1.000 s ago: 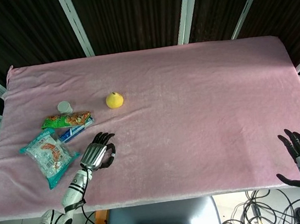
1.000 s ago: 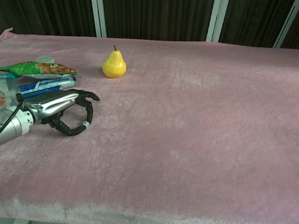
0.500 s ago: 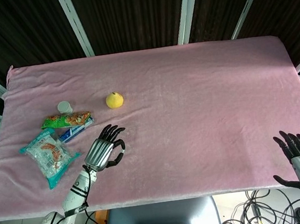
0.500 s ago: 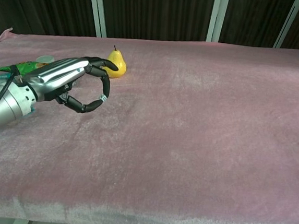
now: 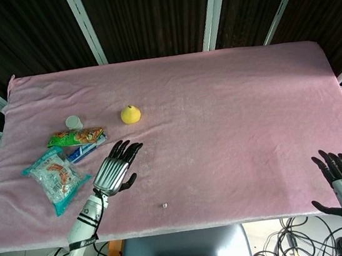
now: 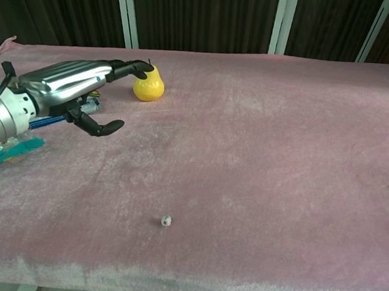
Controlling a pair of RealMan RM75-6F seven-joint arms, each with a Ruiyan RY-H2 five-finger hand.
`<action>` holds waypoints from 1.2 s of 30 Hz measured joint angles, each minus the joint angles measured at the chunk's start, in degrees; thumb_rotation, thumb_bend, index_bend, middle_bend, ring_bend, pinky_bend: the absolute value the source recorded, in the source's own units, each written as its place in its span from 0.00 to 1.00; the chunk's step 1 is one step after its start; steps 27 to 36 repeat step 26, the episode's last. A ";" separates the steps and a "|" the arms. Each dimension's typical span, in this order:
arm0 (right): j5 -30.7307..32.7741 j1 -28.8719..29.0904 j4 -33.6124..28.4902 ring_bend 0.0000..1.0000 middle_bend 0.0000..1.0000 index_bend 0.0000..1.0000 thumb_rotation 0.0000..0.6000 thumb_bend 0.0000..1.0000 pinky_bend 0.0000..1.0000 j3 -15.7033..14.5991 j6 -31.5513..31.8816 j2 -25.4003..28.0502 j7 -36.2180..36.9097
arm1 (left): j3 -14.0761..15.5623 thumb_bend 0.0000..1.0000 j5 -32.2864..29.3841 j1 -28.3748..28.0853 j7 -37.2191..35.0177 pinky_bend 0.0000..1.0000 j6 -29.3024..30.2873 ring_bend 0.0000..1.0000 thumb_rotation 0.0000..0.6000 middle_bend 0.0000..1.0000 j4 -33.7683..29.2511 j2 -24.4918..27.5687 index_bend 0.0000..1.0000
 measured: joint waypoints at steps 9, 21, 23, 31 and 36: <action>0.30 0.08 0.02 0.00 0.00 0.00 1.00 0.28 0.00 -0.02 -0.46 -0.45 -1.01 | 7.68 0.40 1.95 8.36 7.88 0.06 7.48 0.00 1.00 0.03 -11.73 11.96 0.00; 1.58 0.13 -0.23 0.00 0.00 0.00 1.00 0.28 0.00 0.43 -0.91 -2.30 -5.15 | 13.08 0.40 7.42 23.26 -1.27 0.04 25.13 0.00 1.00 0.00 -0.74 13.88 0.00; 1.63 0.11 -0.11 0.00 0.00 0.00 1.00 0.28 0.00 0.35 -1.02 -2.41 -5.43 | 13.30 0.40 9.57 24.17 -1.99 0.04 27.16 0.00 1.00 0.00 -0.15 13.89 0.00; 1.85 0.23 0.03 0.00 0.00 0.00 1.00 0.28 0.00 0.42 -1.25 -2.51 -5.47 | 13.25 0.40 10.57 25.22 -3.06 0.04 27.56 0.00 1.00 0.00 0.28 13.94 0.00; 1.85 0.23 0.03 0.00 0.00 0.00 1.00 0.28 0.00 0.42 -1.25 -2.51 -5.47 | 13.25 0.40 10.57 25.22 -3.06 0.04 27.56 0.00 1.00 0.00 0.28 13.94 0.00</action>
